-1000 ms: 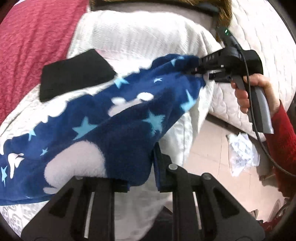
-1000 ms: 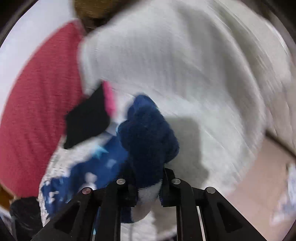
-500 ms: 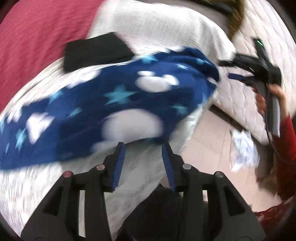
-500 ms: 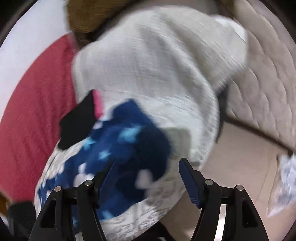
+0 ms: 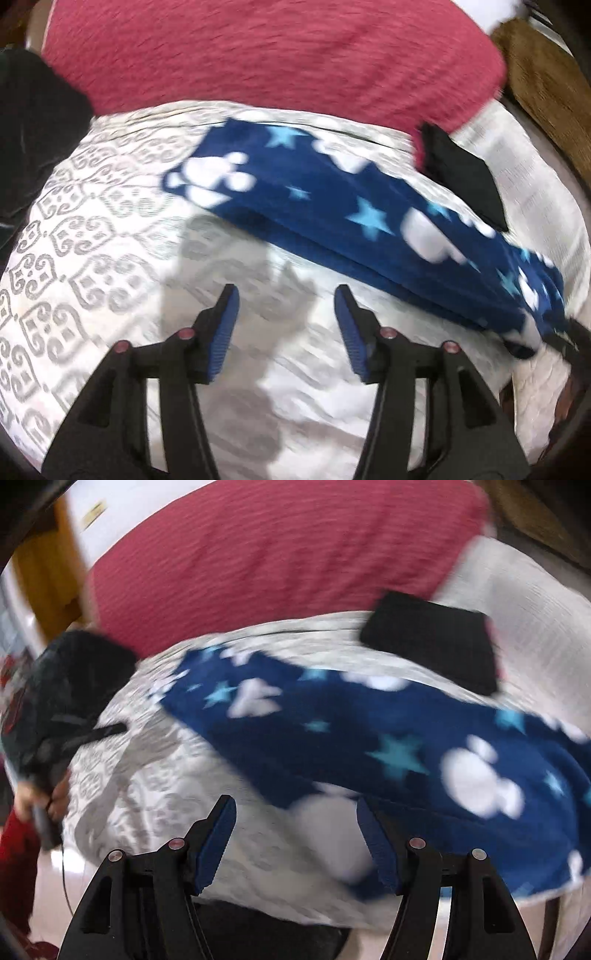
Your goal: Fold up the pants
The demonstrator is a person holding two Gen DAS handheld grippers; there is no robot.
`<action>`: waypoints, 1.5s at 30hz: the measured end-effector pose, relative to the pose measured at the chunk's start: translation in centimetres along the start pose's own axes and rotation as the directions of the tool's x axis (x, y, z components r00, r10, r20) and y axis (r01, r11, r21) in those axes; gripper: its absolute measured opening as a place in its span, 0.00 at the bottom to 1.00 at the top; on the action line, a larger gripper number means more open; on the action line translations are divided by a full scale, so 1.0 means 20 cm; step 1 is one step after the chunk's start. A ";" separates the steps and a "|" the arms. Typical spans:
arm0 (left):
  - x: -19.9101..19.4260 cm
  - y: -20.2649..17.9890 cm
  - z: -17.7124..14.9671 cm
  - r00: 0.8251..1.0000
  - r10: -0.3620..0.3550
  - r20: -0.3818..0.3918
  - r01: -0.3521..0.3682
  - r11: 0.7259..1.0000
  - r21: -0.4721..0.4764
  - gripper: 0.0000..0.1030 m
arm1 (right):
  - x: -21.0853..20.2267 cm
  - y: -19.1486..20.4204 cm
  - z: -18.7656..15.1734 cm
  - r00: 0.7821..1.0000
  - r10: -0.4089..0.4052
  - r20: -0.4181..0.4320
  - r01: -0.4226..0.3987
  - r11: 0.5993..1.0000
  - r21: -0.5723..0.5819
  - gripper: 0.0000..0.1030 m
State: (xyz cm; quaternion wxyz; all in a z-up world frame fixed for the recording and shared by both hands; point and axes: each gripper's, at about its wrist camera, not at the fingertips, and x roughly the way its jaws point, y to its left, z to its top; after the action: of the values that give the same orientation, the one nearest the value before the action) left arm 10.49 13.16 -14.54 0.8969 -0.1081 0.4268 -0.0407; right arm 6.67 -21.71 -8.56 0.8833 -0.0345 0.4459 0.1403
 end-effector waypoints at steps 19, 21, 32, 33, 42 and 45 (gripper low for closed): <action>0.71 0.45 0.43 0.982 -0.175 -0.069 0.138 0.921 -0.365 0.15 | 0.85 0.66 0.09 0.955 -0.283 0.085 0.268 0.709 -0.653 0.64; 0.68 0.45 0.45 0.982 -0.184 -0.038 0.156 0.914 -0.373 0.13 | 0.89 0.67 0.12 0.958 -0.272 0.095 0.266 0.713 -0.649 0.24; -0.27 0.47 0.35 0.957 -0.145 0.252 0.210 0.943 -0.257 0.13 | 0.40 0.72 0.27 0.998 0.035 0.055 0.000 0.846 -0.534 0.09; -0.31 0.49 0.31 0.957 -0.137 0.257 0.204 0.944 -0.257 0.13 | 0.36 0.75 0.23 0.997 0.068 0.040 -0.034 0.833 -0.553 0.09; -0.21 0.77 -0.40 0.999 0.008 0.037 0.008 0.919 -0.393 0.22 | 0.47 0.94 -0.18 0.982 0.056 -0.182 -0.161 0.750 -0.642 0.27; -0.24 0.78 -0.47 0.998 0.051 0.043 -0.029 0.910 -0.413 0.31 | 0.39 0.93 -0.17 0.986 0.032 -0.163 -0.128 0.773 -0.621 0.46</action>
State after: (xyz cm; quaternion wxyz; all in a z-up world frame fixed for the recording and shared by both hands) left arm -0.21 27.72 -20.24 0.8656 -0.2871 0.4041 0.0714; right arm 3.28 -2.76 -15.61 0.7800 -0.3184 0.4365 0.3158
